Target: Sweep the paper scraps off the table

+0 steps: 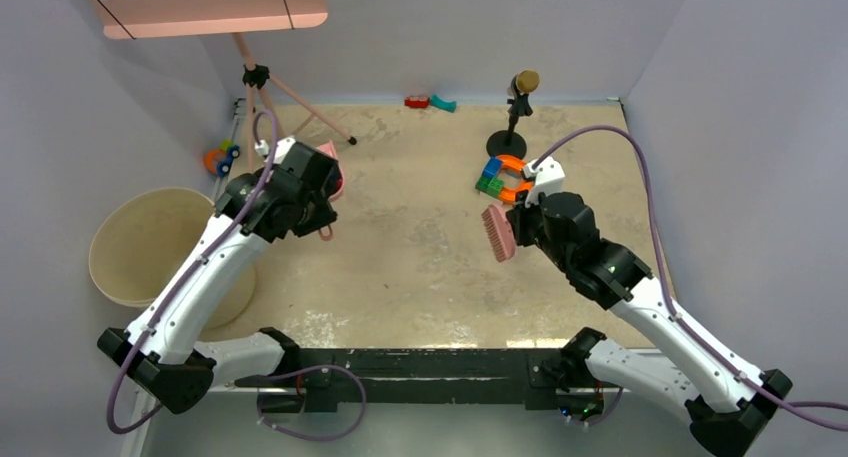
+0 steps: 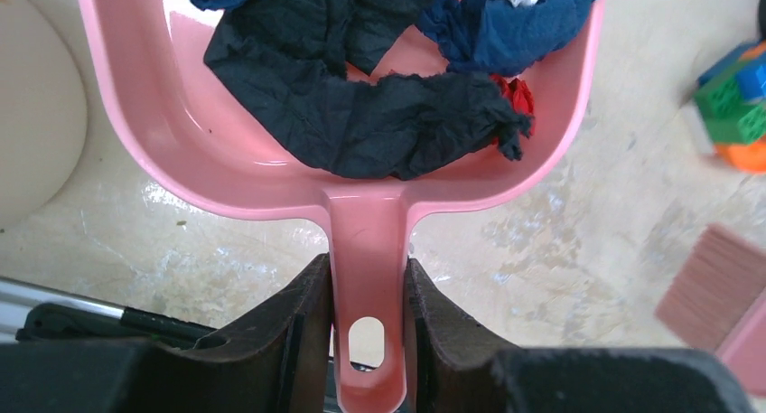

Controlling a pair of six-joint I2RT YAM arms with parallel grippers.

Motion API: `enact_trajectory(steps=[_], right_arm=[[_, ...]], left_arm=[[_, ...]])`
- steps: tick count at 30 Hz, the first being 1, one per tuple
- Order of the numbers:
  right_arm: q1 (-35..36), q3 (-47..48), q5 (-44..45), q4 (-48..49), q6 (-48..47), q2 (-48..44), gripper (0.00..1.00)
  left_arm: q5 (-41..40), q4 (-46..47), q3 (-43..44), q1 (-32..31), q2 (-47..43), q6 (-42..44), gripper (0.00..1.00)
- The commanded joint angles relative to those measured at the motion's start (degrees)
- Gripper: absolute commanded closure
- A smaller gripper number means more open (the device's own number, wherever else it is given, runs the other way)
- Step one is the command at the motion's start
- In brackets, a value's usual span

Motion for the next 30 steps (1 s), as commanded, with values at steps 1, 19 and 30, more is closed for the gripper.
enact_trajectory(steps=[1,19,30], right_arm=[[-0.1,0.2,-0.9,1.9,1.0,-1.8,1.0],[-0.1,-1.2,-2.4,0.6,0.3,-3.2,1.0],[-0.1,-1.2,-2.8,-1.1,0.0,-3.2,1.0]], left_arm=[[-1.4,-6.5,7.6,4.8,-0.5,-5.9,1.0],[7.2,-16.2,24.3,32.4,-2.0,-4.8,1.0],[20.6,-15.5,22.4,49.3,-5.4,-7.4,1.0]])
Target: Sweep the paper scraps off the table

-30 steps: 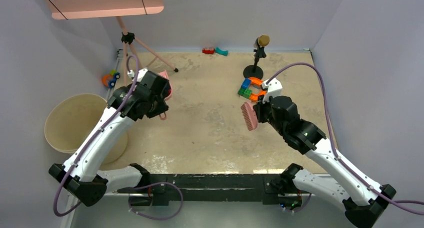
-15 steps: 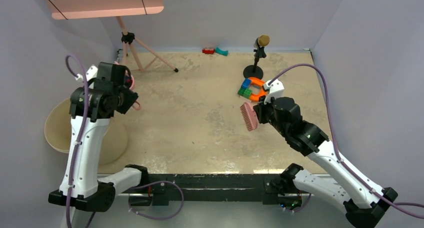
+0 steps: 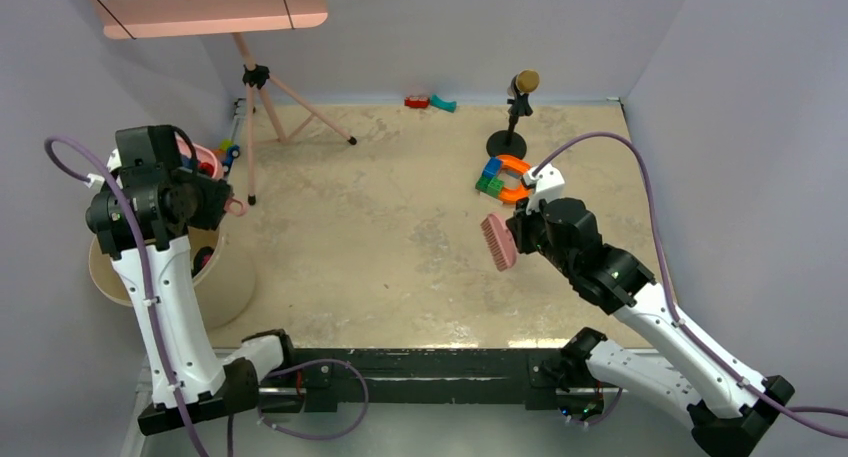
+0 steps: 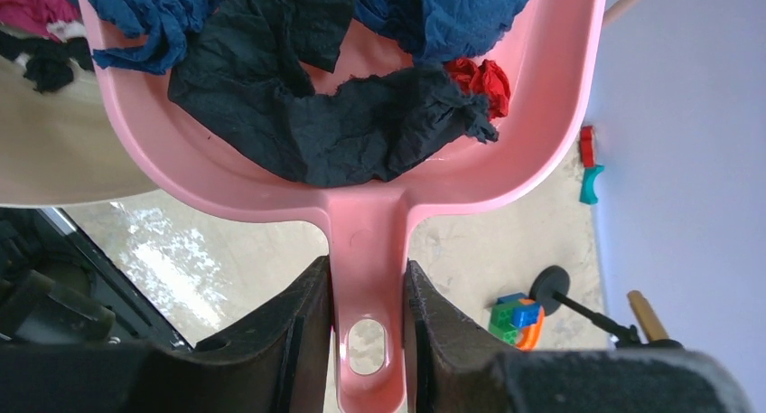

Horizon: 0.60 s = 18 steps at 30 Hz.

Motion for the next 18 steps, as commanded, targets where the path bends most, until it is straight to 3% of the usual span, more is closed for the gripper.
enact_trajectory(steps=[1,12,18], right_arm=[[-0.1,0.7,-0.4,0.5,0.0,-0.9,1.0],[-0.1,1.6,-0.3,-1.8,-0.3,-1.8,1.0],[-0.1,2.0,-0.3,-2.0,-0.3,-1.6,1.0]], left_arm=[[7.6,1.0,-1.7,4.7,-3.2,-2.6,1.0],[26.8,11.2,-18.2,15.3,-11.4,-12.2,1.0],[26.6,12.4,-17.1,17.8,-12.8,-12.6,1.0]])
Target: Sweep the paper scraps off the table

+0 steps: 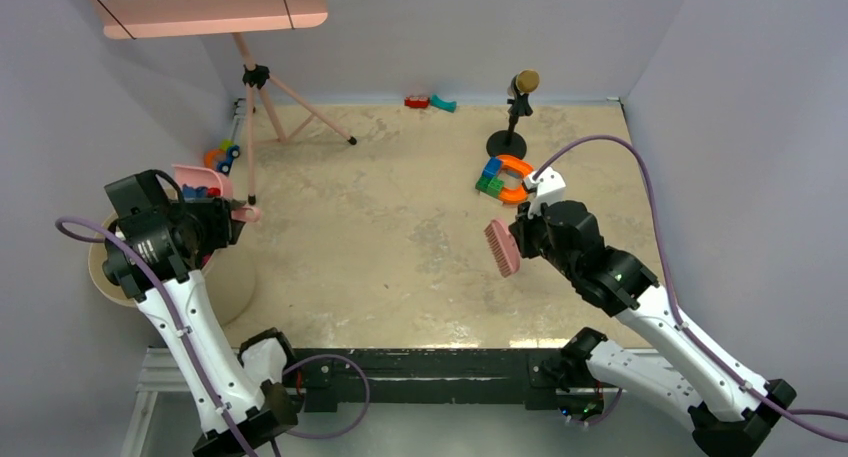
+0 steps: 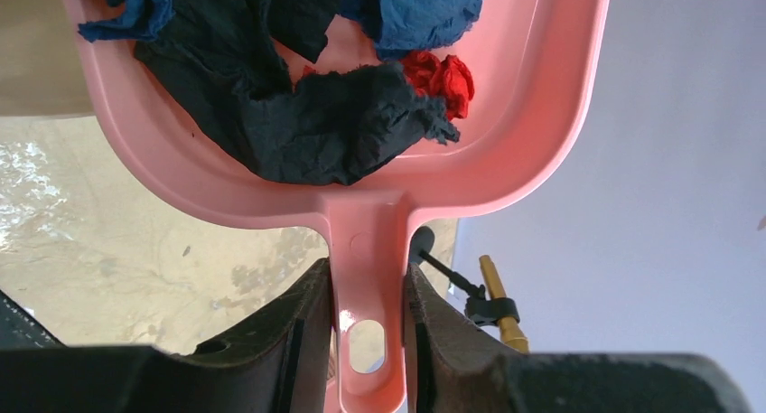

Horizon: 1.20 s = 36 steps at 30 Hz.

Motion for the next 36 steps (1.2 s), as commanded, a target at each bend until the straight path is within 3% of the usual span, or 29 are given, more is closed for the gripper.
enact_trajectory(steps=[1,5,12,24,36], right_arm=[[-0.2,2.0,0.1,1.0,-0.3,-0.6,1.0],[-0.1,1.9,-0.5,0.9,-0.3,-0.2,1.0],[-0.2,2.3,-0.8,0.3,-0.6,-0.1,1.0],[-0.2,1.3,-1.0,0.1,-0.8,-0.2,1.0],[-0.1,3.8,-1.1,-1.4,-1.7,1.9,1.0]], left_arm=[[3.1,2.5,3.6,1.5,-0.3,-1.5,1.0],[3.3,3.1,5.5,1.7,-0.1,-3.5,1.0],[7.6,13.1,-1.5,2.9,-3.8,-10.1,1.0],[16.6,13.2,1.9,11.1,0.3,-8.7,1.0],[27.9,20.3,-1.2,14.0,0.9,-17.3,1.0]])
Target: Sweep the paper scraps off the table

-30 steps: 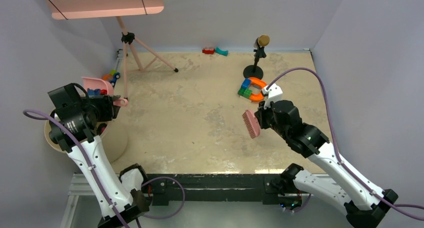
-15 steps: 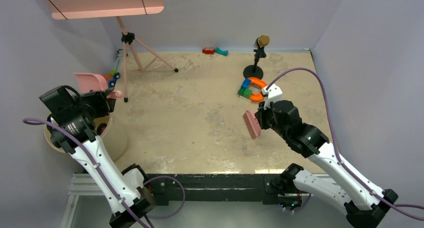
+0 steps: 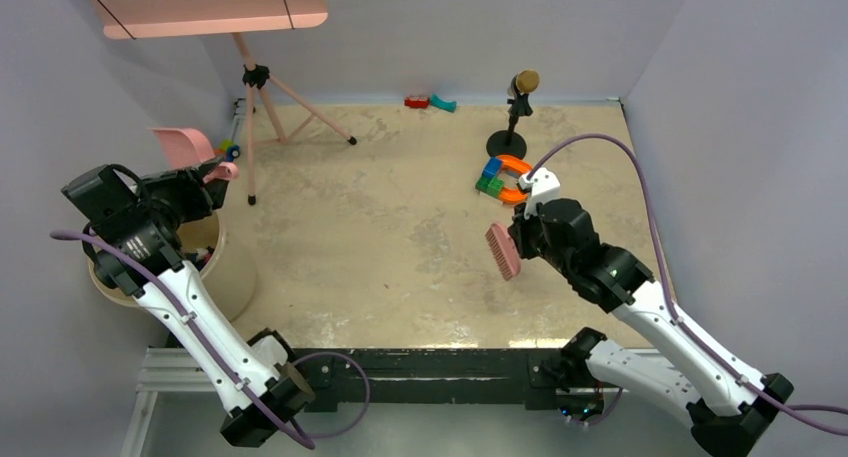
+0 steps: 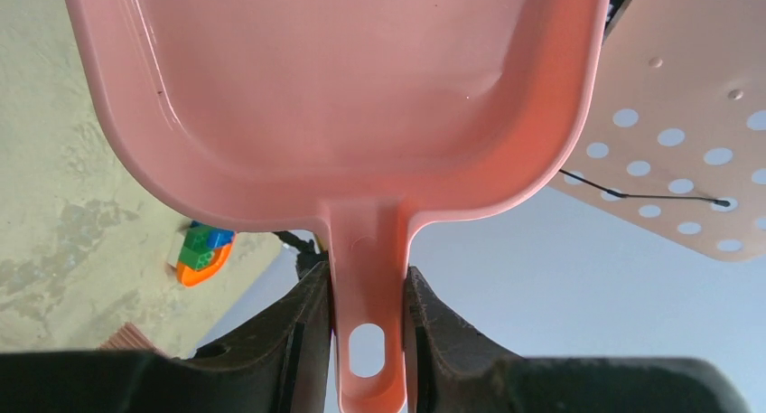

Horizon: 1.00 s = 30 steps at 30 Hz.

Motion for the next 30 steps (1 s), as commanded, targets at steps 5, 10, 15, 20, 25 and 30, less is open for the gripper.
enact_trajectory(steps=[5,10,15,20,25,30], right_arm=[[-0.1,3.9,-1.0,-0.1,-1.0,1.1,1.0],[-0.1,3.5,-2.1,0.1,0.3,1.3,1.0],[-0.1,3.4,-2.3,0.9,1.4,0.7,1.0],[-0.1,4.4,-0.9,1.9,3.5,-1.7,1.0],[-0.1,2.5,3.0,5.5,6.0,-6.4,1.0],[-0.2,0.4,10.1,6.3,10.2,-9.9,1.0]], left_arm=[[6.0,4.4,-4.3,1.1,-1.8,-5.9,1.0],[3.5,4.9,-4.4,1.0,-2.7,-2.6,1.0],[-8.1,-0.9,9.5,-5.0,-2.0,10.9,1.0],[-13.1,3.5,11.6,-17.9,-1.8,16.6,1.0],[-18.1,10.1,5.5,-37.0,1.3,21.1,1.0],[-27.2,8.7,4.8,-52.9,9.7,31.2,1.0]])
